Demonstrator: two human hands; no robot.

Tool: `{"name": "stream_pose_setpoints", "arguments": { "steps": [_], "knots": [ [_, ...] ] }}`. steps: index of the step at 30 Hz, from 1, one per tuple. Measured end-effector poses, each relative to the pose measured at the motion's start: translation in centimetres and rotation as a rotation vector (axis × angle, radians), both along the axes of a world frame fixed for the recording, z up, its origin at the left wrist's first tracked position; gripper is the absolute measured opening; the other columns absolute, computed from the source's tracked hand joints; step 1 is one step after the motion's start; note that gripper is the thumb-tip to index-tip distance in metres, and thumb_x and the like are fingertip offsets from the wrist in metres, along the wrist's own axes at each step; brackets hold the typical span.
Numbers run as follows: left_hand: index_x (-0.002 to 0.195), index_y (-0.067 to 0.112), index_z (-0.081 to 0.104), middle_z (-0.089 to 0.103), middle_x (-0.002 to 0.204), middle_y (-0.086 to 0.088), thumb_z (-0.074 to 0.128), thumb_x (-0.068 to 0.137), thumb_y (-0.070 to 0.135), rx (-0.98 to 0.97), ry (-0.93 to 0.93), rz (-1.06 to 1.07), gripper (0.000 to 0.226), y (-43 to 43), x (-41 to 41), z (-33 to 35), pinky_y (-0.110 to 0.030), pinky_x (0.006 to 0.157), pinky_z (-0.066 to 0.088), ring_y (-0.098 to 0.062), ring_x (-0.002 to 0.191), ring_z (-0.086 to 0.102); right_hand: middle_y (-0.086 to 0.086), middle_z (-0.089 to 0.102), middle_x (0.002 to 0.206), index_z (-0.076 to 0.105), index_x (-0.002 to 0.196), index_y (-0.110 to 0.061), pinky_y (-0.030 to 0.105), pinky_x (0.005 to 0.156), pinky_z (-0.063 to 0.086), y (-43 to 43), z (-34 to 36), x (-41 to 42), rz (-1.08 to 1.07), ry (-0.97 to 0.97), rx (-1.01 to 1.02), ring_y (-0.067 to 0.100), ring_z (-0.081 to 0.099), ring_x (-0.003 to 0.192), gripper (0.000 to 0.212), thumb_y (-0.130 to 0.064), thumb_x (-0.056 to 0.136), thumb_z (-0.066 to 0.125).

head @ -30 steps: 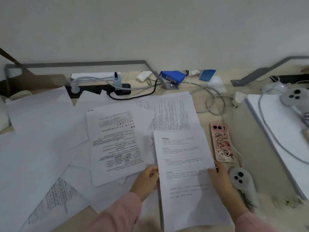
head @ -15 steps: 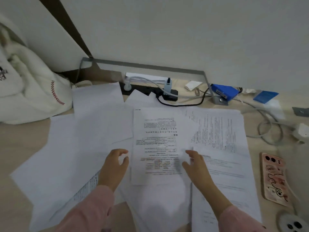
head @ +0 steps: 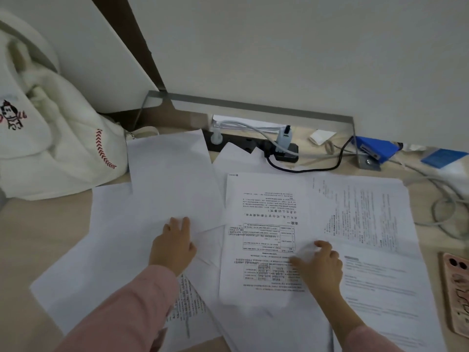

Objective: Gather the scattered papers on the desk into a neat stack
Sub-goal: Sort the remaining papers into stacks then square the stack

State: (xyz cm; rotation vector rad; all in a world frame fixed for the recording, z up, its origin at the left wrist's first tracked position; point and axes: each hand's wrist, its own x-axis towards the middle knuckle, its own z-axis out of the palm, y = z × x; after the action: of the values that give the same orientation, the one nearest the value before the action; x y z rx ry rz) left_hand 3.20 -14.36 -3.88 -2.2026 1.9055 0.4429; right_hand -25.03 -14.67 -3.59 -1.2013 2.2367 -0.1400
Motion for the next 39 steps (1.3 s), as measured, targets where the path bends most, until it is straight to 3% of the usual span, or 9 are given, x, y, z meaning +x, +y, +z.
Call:
{"name": "stream_pose_setpoints", "arguments": {
  "steps": [3, 7, 11, 15, 23, 25, 28, 33, 39],
  "knots": [
    [0.087, 0.001, 0.063, 0.063, 0.066, -0.022, 0.088, 0.024, 0.008, -0.099, -0.099, -0.139, 0.068, -0.3, 0.9, -1.1, -0.02, 0.03, 0.038, -0.026, 0.037, 0.056, 0.017, 0.051, 0.123, 0.045, 0.125, -0.005, 0.04, 0.097, 0.036, 0.2, -0.1, -0.2, 0.045, 0.052, 0.048, 0.035, 0.044, 0.115, 0.062, -0.035, 0.078, 0.07],
    [0.082, 0.002, 0.048, 0.055, 0.053, -0.017, 0.083, 0.027, -0.006, -0.197, -0.148, -0.244, 0.066, -0.6, 1.6, -1.1, -0.018, 0.032, 0.029, -0.022, 0.03, 0.046, 0.009, 0.055, 0.087, 0.048, 0.081, -0.011, 0.038, 0.081, 0.042, 0.8, 0.0, -0.5, 0.063, -0.083, -0.058, 0.033, 0.053, 0.092, 0.013, -0.02, 0.09, 0.052],
    [0.07, 0.007, 0.063, 0.059, 0.06, -0.007, 0.085, 0.05, 0.001, -0.227, -0.034, -0.178, 0.03, -0.9, 2.7, 0.2, -0.019, 0.038, 0.027, -0.023, 0.041, 0.056, -0.001, 0.06, 0.079, 0.055, 0.091, -0.009, 0.028, 0.067, 0.039, 1.5, 1.1, -0.5, -0.042, -0.382, -0.168, 0.024, 0.056, 0.08, 0.013, -0.016, 0.095, 0.045],
    [0.089, 0.013, 0.054, 0.06, 0.083, 0.0, 0.043, 0.096, 0.028, -0.078, 0.524, 0.202, 0.021, -0.5, 1.7, 4.3, -0.028, 0.063, 0.039, -0.018, 0.073, 0.058, 0.005, 0.063, 0.08, 0.059, 0.087, -0.008, 0.028, 0.065, 0.04, 1.9, 3.5, -0.8, -0.139, -0.513, -0.328, 0.021, 0.055, 0.074, 0.017, -0.008, 0.094, 0.044],
    [0.11, 0.022, 0.068, 0.073, 0.108, 0.001, 0.056, 0.083, 0.031, -0.065, 1.613, 0.573, 0.031, 2.7, 2.0, 12.9, -0.03, 0.077, 0.057, -0.017, 0.098, 0.07, -0.004, 0.065, 0.103, 0.061, 0.104, -0.018, 0.039, 0.094, 0.046, 1.8, 7.5, -1.2, -0.303, -0.704, -0.382, 0.02, 0.06, 0.096, 0.016, -0.017, 0.094, 0.049],
    [0.108, 0.022, 0.07, 0.073, 0.108, 0.0, 0.07, 0.066, 0.043, -0.066, 1.733, 0.611, 0.047, 3.5, 3.0, 13.4, -0.025, 0.07, 0.057, -0.016, 0.097, 0.07, -0.008, 0.062, 0.114, 0.054, 0.118, -0.016, 0.037, 0.1, 0.04, 1.7, 8.4, -1.5, -0.338, -0.826, -0.348, 0.016, 0.058, 0.104, 0.048, -0.044, 0.08, 0.064],
    [0.113, 0.02, 0.067, 0.072, 0.111, -0.001, 0.064, 0.077, 0.037, -0.073, 1.719, 0.727, 0.04, 4.8, 4.9, 12.1, -0.027, 0.07, 0.058, -0.017, 0.099, 0.069, 0.0, 0.054, 0.136, 0.048, 0.132, -0.017, 0.045, 0.105, 0.038, 1.5, 7.9, -3.1, -0.375, -0.851, -0.405, 0.023, 0.053, 0.122, 0.109, -0.068, 0.04, 0.074],
    [0.101, 0.022, 0.066, 0.07, 0.109, -0.01, 0.048, 0.095, 0.022, -0.083, 1.23, 0.895, 0.019, 8.1, 7.3, 7.7, -0.034, 0.08, 0.049, -0.025, 0.094, 0.066, 0.002, 0.064, 0.124, 0.057, 0.123, -0.019, 0.033, 0.089, 0.054, 1.3, 7.5, -3.9, -0.334, -0.876, -0.301, 0.02, 0.061, 0.11, 0.034, -0.024, 0.089, 0.055],
    [0.112, 0.013, 0.053, 0.064, 0.091, 0.0, 0.047, 0.095, 0.011, 0.025, 0.992, 0.818, 0.019, 10.4, 7.9, 5.2, -0.025, 0.06, 0.045, -0.014, 0.079, 0.061, 0.007, 0.067, 0.105, 0.064, 0.096, -0.02, 0.043, 0.096, 0.046, 2.3, 7.9, -2.7, -0.022, -0.64, -0.045, 0.025, 0.062, 0.095, 0.021, -0.008, 0.094, 0.046]
  ]
}}
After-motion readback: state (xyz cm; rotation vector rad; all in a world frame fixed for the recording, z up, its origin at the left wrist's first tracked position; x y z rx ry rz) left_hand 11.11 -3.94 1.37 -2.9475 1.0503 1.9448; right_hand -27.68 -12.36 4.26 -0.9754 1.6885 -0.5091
